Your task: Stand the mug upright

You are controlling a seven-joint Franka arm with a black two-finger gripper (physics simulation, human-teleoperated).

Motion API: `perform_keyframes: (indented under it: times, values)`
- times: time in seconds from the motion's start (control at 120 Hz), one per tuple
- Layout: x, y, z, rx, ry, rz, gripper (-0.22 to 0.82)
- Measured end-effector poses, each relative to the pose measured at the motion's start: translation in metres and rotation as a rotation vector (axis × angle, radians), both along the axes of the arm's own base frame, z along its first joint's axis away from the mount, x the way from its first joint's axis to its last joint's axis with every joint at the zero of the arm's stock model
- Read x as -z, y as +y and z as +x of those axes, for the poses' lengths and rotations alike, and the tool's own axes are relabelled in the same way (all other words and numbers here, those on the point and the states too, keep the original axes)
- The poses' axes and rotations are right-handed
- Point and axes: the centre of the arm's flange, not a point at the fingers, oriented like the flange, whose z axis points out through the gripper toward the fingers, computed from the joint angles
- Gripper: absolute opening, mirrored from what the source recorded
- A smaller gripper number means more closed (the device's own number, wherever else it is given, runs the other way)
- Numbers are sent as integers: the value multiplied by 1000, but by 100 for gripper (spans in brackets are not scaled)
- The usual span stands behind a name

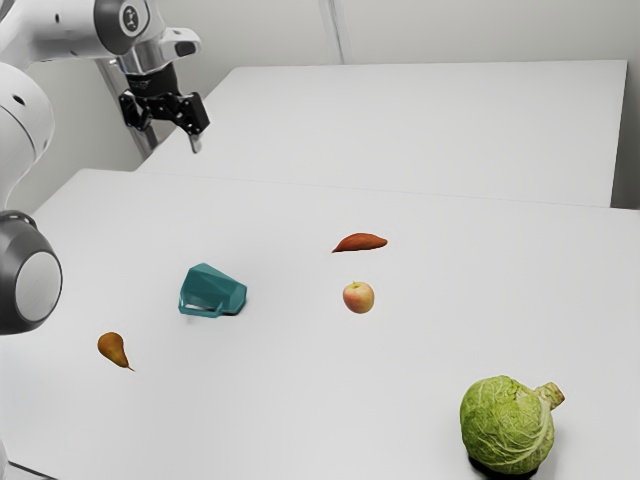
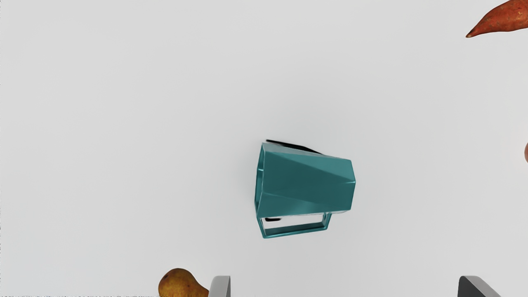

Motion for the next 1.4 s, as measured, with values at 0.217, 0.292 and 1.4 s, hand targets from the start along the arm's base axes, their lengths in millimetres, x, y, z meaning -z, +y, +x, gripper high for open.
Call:
perform_keyframes:
  times: [0.217, 0.292, 1.4]
  values:
    - [4, 18, -2, -27, 7, -4, 60]
    - [9, 23, -6, -35, 8, -38, 60]
    - [232, 158, -56, 16, -66, -633, 60]
